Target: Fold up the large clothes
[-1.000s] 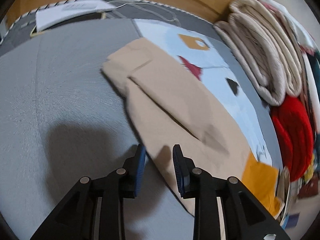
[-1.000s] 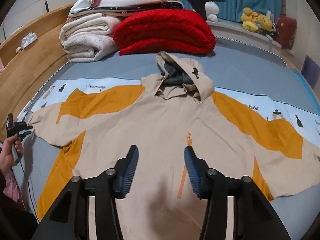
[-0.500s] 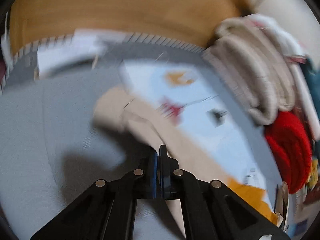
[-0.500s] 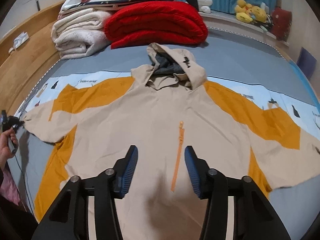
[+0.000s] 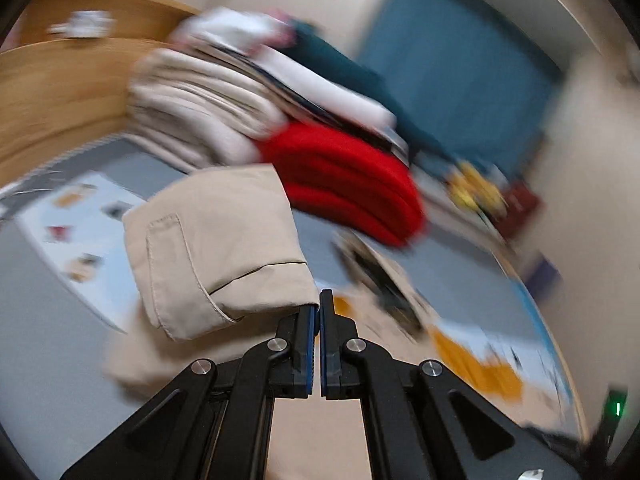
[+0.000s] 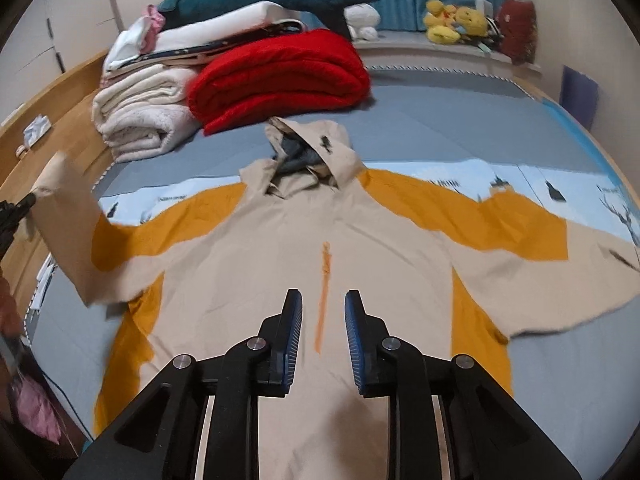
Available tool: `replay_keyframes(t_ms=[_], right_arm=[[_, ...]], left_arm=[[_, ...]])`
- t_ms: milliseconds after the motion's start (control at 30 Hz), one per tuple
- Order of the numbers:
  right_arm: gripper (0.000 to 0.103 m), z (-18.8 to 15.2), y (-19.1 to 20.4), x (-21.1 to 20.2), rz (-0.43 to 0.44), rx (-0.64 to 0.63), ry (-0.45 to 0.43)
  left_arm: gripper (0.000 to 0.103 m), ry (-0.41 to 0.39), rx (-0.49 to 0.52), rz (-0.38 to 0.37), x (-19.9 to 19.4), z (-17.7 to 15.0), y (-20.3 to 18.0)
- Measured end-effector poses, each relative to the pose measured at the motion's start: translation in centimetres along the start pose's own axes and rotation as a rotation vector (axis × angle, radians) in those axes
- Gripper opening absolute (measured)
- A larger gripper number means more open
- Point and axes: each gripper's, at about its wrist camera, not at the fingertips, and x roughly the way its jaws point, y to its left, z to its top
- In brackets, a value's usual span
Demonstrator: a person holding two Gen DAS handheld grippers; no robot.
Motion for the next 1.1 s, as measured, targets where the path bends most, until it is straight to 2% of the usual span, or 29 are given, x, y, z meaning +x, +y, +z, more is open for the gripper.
replay_keyframes(t_ms=[100,167,233,267,300,367,433,533,600,767,833,900,933,1100], right_arm=[[0.029,-0.9,-1.3,0.6,-0.001,0.037,0.040],[0.029,-1.7,-1.8,1.3,-0.019,0.043,0.059],[0.029,-2.2,-2.2,2.4,-0.028,0.055,0.084],[0.029,-2.3,-2.3,2.9,-0.028,0.064,0.101],[0.029,-2.4,-2.5,3.4,-0.027,0.074,0.113],[0.029,-2.1,-2.5,4.1,-0.016,0.093,0.120],[0.029,-1.8,-2.0,4.8,-0.015,0.093,0.119],[0.029,-1.8,-0.8,6.3,0.012,0.083,0.129],[0.029,-2.3,0.3,7.6,0.055,0.096,0.164],[0.029,-2.9,4.2,9.9,0.146,0.027,0.202],[0.030,-3.1,6.0,10.7,0.167,-0.024,0.211],[0.043,-3.6,8.1,11.6,0.191,-0.096,0.227],[0.046,-3.8,9.1,12.0,0.192,-0.134,0.231],[0.048,-5.7,14.2,14.1,0.135,-0.374,0.234]], left_arm=[[0.000,0.148,0.067,-0.123,4.9,-4.0,-5.2],[0.001,0.352,0.083,-0.167,9.2,-7.4,-7.6],[0.003,0.507,0.096,-0.173,11.9,-9.7,-8.3],[0.003,0.559,0.091,-0.148,12.7,-10.5,-8.0],[0.003,0.577,0.074,-0.149,12.7,-10.7,-7.5],[0.007,0.567,0.035,-0.182,12.1,-9.9,-6.8],[0.022,0.504,0.025,-0.189,11.0,-7.8,-5.6],[0.024,0.450,0.038,-0.099,10.5,-6.5,-3.2],[0.024,0.486,-0.005,-0.061,11.2,-6.3,-1.2],[0.027,0.731,-0.255,-0.076,15.1,-9.9,4.0],[0.027,0.761,-0.291,-0.050,15.5,-10.5,5.0],[0.027,0.737,-0.268,-0.029,15.2,-9.5,5.3],[0.027,0.708,-0.237,-0.027,14.8,-8.5,5.0],[0.027,0.602,-0.177,0.017,14.0,-5.5,5.9]])
